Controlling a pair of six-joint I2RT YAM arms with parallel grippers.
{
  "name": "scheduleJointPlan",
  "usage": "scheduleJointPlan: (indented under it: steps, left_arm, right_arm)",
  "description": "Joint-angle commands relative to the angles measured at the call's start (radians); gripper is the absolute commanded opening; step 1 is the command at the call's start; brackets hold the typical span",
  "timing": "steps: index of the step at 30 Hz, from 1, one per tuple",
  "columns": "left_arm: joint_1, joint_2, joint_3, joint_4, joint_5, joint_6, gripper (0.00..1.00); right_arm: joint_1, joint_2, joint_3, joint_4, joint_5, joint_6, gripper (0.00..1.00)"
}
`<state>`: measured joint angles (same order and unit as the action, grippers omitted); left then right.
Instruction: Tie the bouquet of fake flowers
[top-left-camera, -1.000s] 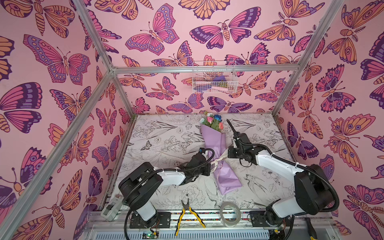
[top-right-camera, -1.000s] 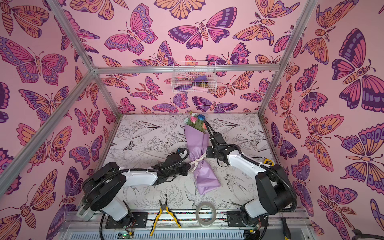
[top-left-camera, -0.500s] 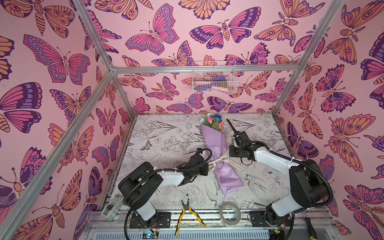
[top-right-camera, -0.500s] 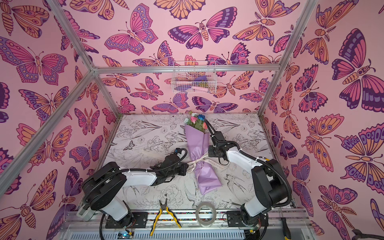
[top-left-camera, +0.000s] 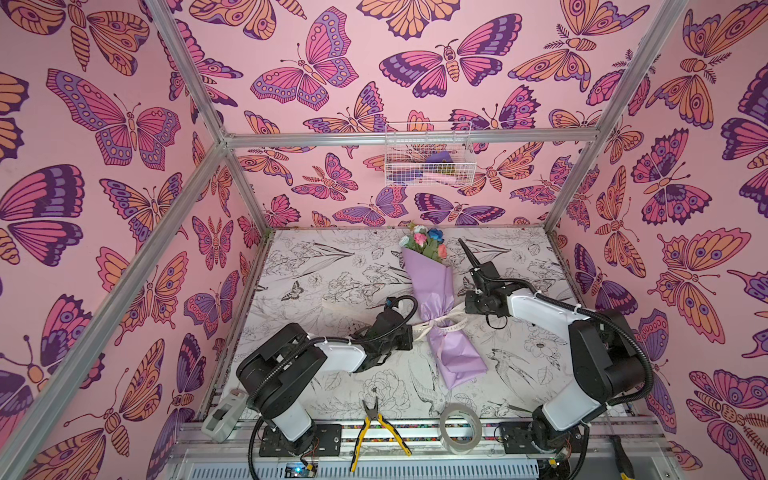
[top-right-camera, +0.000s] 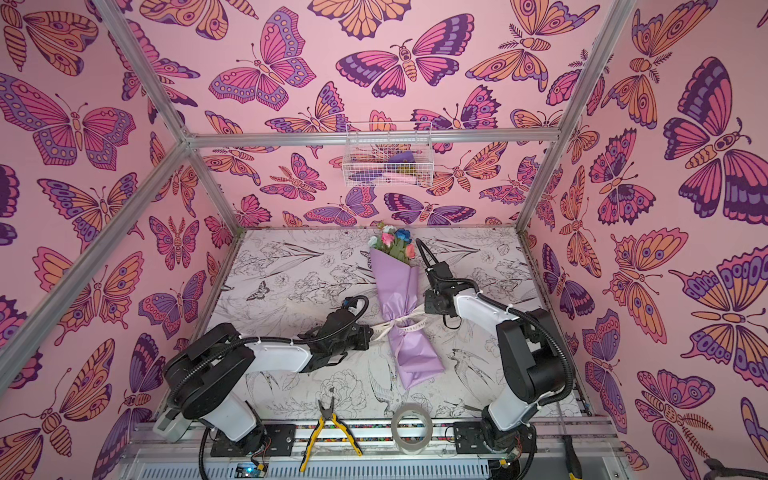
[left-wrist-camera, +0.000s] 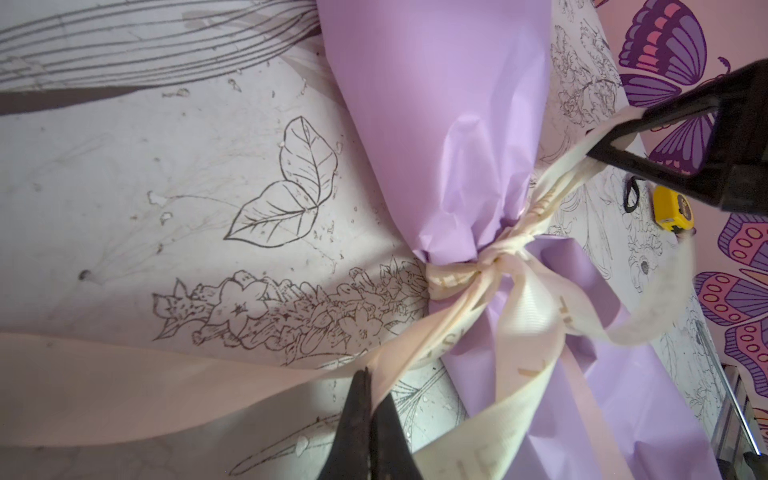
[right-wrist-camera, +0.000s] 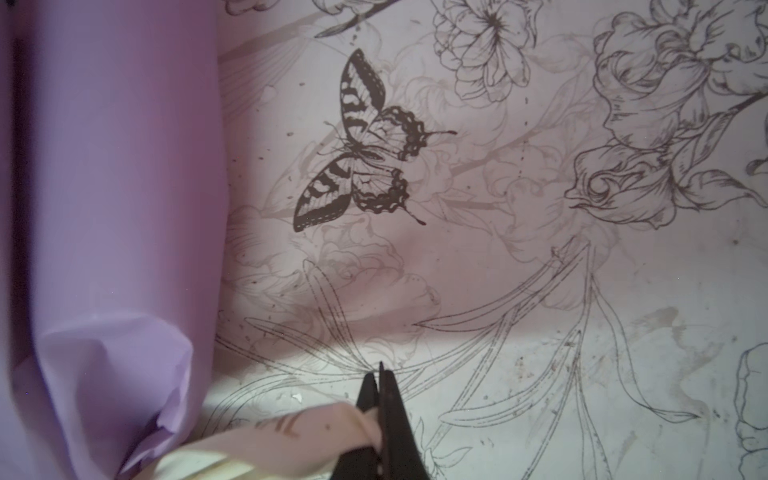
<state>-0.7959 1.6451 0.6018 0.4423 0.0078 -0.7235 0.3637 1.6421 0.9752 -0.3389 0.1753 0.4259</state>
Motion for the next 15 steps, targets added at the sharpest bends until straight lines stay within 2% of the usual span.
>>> scheduleJointPlan:
  steps: [1,7,15]
  left_arm:
    - [0.030,0.010,-0.048,-0.040,-0.056,-0.036,0.00]
    - [0.073,-0.033,-0.108,-0.040,-0.087,-0.057,0.00]
    - [0.133,-0.073,-0.133,-0.065,-0.107,-0.033,0.00]
  right_arm:
    - [-0.044,0.025,0.019,-0.042,0.109,0.022,0.00]
    - [-0.088,0.044,0.017,-0.045,0.080,0.019,0.00]
    - [-0.092,0.060,0.035,-0.041,0.054,0.013,0.00]
